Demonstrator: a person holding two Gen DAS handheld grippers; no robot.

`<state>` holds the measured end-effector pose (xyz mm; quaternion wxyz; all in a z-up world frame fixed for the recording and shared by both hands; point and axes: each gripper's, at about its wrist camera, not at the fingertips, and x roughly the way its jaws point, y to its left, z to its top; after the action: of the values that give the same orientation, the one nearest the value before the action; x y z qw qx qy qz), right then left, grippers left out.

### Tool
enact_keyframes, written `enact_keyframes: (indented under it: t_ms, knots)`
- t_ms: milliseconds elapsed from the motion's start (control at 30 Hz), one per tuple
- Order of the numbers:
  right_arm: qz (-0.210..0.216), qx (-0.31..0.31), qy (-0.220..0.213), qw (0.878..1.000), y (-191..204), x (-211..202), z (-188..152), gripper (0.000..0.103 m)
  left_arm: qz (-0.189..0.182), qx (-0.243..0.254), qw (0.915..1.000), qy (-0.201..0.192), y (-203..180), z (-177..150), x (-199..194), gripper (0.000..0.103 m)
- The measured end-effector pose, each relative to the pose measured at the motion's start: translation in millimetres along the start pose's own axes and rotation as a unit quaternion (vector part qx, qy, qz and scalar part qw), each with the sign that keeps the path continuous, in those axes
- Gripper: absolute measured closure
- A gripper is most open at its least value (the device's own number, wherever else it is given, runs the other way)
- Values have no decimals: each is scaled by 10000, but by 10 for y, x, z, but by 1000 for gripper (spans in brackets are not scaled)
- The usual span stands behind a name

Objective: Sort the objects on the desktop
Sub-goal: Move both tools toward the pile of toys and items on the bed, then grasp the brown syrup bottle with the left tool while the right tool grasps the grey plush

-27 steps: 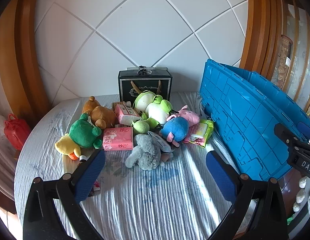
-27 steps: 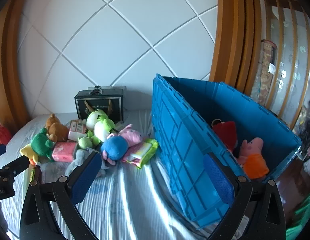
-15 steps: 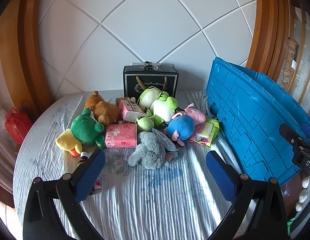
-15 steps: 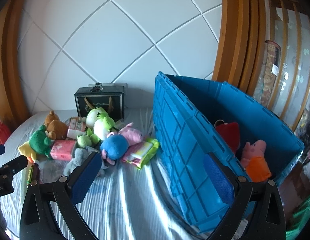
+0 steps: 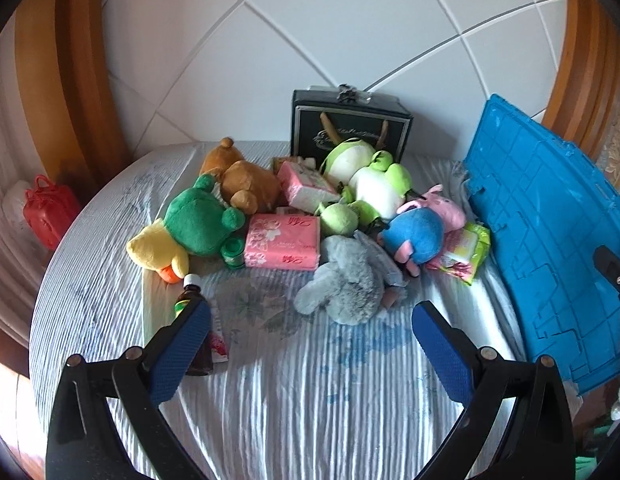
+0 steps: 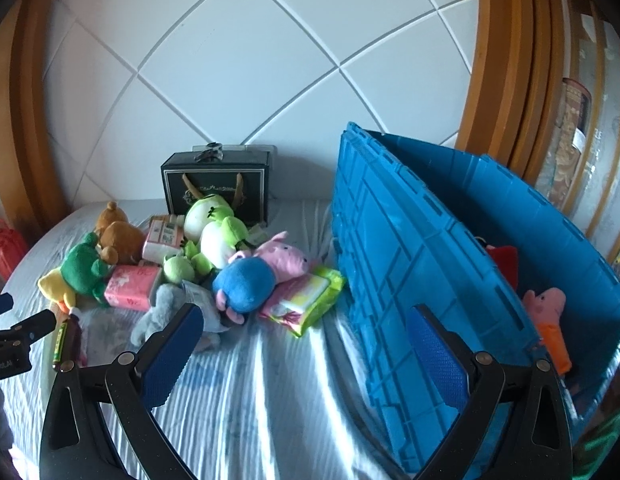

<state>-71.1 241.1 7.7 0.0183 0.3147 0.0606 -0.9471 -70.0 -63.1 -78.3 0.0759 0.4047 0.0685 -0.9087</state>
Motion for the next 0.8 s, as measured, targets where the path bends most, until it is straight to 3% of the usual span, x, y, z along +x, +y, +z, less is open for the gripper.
enact_keyframes:
  t_ms: [100,467,800]
  knots:
    - [138,-86,190,9997,116,228,24,0,231,-181,9992,257,428,-49,277,1]
    - [614,-386,1015,9922,531,1149,-25,0,951,-689,9864,1152,1098,-224,1037,1]
    - [870,-674,1641,9803,948,1786,-115,0,929,-829,9788,1625,1345,-207,1605,1]
